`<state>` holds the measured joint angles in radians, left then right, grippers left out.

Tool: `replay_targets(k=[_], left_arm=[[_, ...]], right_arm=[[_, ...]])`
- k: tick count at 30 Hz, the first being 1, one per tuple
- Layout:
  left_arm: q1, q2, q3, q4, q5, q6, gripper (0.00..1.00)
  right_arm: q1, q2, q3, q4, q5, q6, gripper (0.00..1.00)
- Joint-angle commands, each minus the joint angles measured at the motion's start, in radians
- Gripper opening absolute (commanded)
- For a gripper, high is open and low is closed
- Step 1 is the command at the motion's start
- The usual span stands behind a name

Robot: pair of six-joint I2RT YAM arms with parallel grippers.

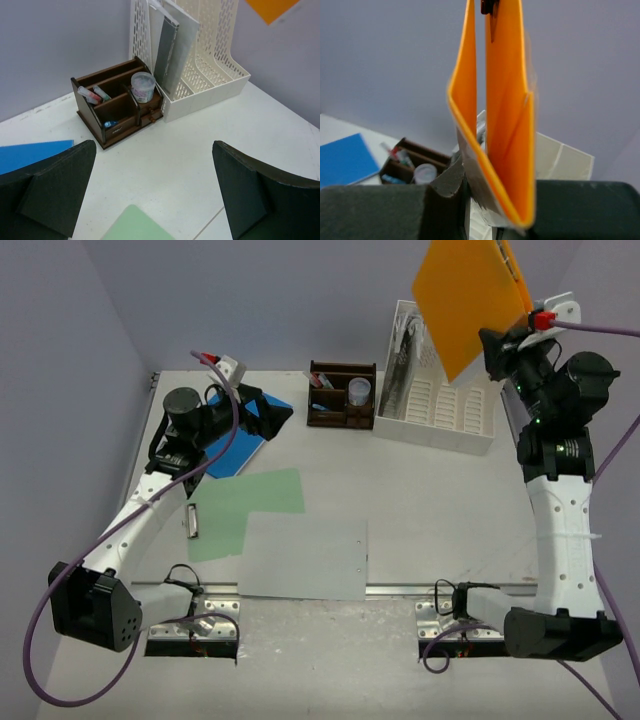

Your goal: Organize the desk

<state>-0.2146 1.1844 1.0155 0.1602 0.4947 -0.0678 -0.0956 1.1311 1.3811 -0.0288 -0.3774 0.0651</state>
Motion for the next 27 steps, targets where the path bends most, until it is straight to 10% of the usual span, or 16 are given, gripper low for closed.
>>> replay_targets(k=[1,27], left_arm=[[0.0,-0.011,0.0,-0.02,-0.06,-0.04,1.0],[0.011,0.023,-0.06,-0.002,-0.08,0.019,1.0]], right_arm=[[-0.007,0.051,0.097,0.214,0.313,-0.106,0.0],[-0.139,0.285,0.191,0.153,0.495,0.036,0.0]])
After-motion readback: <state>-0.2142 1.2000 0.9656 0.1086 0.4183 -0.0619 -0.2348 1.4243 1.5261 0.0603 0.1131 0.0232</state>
